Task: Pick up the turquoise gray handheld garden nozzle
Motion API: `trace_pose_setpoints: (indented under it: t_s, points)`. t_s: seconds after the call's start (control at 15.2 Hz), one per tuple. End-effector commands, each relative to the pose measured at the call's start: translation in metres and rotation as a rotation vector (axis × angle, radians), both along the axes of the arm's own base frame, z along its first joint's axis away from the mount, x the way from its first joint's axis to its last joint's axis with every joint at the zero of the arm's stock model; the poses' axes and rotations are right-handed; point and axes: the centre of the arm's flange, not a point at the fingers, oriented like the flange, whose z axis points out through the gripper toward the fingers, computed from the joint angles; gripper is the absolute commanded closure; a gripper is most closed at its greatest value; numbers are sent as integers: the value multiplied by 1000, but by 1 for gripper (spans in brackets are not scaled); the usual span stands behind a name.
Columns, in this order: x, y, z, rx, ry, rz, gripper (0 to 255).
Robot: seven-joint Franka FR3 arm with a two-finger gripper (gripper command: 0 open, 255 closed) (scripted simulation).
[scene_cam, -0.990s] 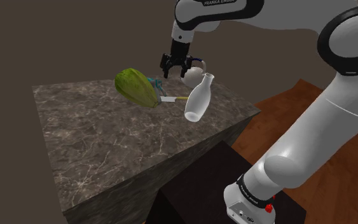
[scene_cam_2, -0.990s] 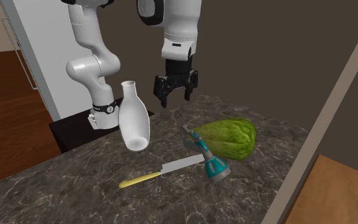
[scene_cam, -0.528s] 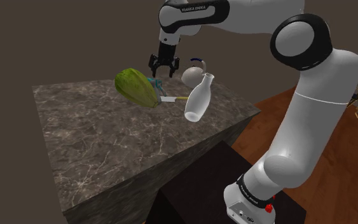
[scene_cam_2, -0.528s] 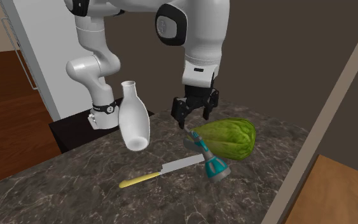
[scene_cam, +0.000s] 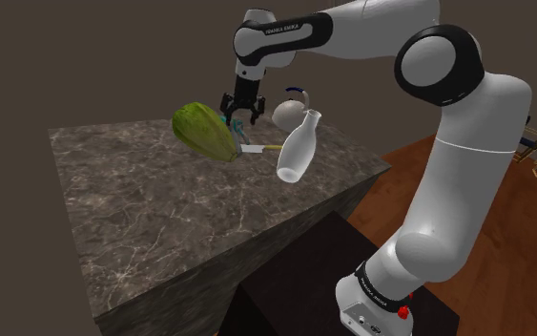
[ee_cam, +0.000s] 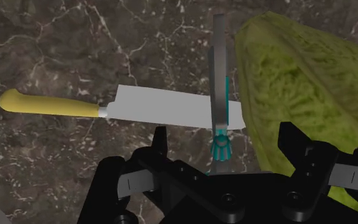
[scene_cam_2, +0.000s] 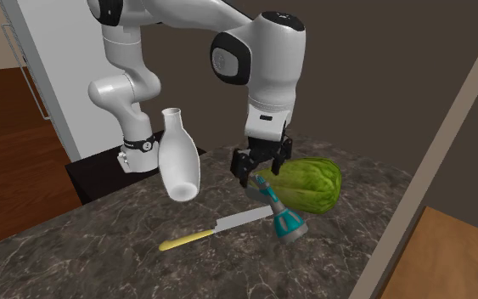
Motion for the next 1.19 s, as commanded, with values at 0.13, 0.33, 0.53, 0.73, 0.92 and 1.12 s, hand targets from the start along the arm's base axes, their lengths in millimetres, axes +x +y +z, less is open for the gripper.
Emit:
trace_pose_setpoints:
  t_s: [0.13,0.33,0.53,0.73,0.92,1.12]
  points:
    - [0,-2,-4,0,-1,0,255]
    - [-1,-2,-4,0,-1,0,255]
    - [-1,-2,-4,0,-1,0,255]
    - [0,-1,2,0,-1,0,255]
    - [0,-1,18,0,-1,0,255]
    - [0,-1,33,0,-1,0,255]
